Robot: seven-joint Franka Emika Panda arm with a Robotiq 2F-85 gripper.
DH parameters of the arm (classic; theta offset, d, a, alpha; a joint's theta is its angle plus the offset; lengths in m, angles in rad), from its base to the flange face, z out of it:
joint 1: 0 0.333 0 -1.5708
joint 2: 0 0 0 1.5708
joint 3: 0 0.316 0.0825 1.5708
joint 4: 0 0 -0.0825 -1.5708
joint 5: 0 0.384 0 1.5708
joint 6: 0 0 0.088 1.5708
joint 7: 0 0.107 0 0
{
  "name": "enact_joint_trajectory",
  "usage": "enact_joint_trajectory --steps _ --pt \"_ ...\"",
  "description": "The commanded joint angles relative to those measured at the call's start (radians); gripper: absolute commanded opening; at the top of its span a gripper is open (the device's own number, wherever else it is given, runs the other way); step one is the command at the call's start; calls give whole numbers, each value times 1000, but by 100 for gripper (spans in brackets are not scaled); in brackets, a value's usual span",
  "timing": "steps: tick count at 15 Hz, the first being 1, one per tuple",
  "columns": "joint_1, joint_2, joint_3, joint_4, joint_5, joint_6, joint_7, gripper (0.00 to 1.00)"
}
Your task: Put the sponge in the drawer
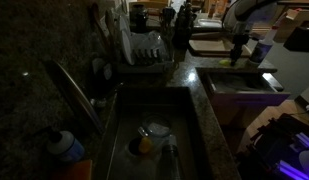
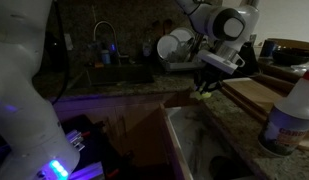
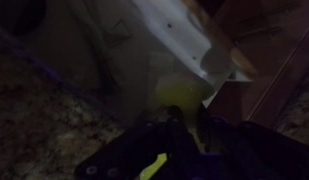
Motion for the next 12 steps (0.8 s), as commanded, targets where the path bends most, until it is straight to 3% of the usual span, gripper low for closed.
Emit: enact_joint_trajectory --steps 1,4,10,11,12 --pt "45 -141 -22 -158 -65 -106 46 5" --pt "97 -240 -46 -308 -147 -77 191 5" --pt "158 -350 -103 -584 -330 232 515 5" --pt "159 -363 -113 -619 -350 290 566 29" --pt "163 -378 -121 -652 -374 340 620 45"
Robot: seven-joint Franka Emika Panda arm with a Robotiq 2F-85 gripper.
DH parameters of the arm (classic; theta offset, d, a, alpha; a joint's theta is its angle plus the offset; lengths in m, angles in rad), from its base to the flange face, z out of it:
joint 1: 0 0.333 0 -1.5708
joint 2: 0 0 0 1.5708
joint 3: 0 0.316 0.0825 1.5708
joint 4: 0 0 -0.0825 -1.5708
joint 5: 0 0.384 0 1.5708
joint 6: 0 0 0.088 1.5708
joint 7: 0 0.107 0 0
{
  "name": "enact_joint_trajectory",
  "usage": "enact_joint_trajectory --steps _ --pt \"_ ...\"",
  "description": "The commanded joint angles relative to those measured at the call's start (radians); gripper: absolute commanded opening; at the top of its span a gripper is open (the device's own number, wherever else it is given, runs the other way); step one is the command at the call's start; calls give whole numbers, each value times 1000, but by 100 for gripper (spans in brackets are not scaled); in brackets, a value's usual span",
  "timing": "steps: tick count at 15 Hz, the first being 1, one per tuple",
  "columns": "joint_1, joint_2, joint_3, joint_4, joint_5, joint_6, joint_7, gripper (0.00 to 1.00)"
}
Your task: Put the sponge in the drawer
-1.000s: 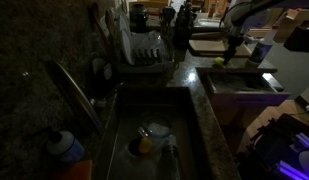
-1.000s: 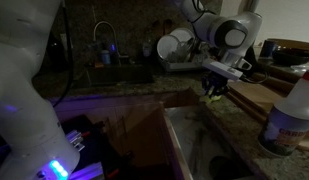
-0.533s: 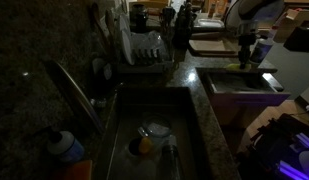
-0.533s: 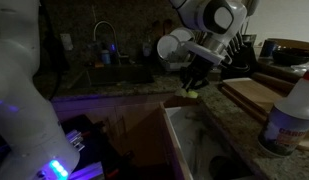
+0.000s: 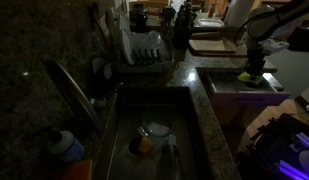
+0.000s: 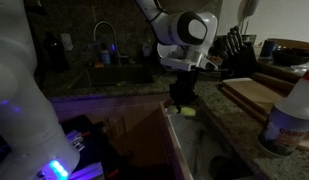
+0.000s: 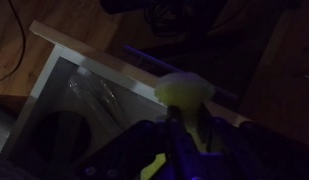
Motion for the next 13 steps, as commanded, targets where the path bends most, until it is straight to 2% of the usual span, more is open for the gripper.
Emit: enact_joint_trajectory --steps 1,5,8,9,10,12,13 --pt "27 -99 -44 -161 -98 193 172 49" --pt "29 -165 -81 -237 -234 354 378 78" --pt "11 -209 -96 -274 -231 449 431 98" --pt "8 -223 -98 -281 -215 472 423 100" --pt "4 -246 -96 -294 -156 496 362 100" --pt "11 -304 -88 -314 15 517 192 100" --pt "10 -227 -85 -261 -69 486 294 100"
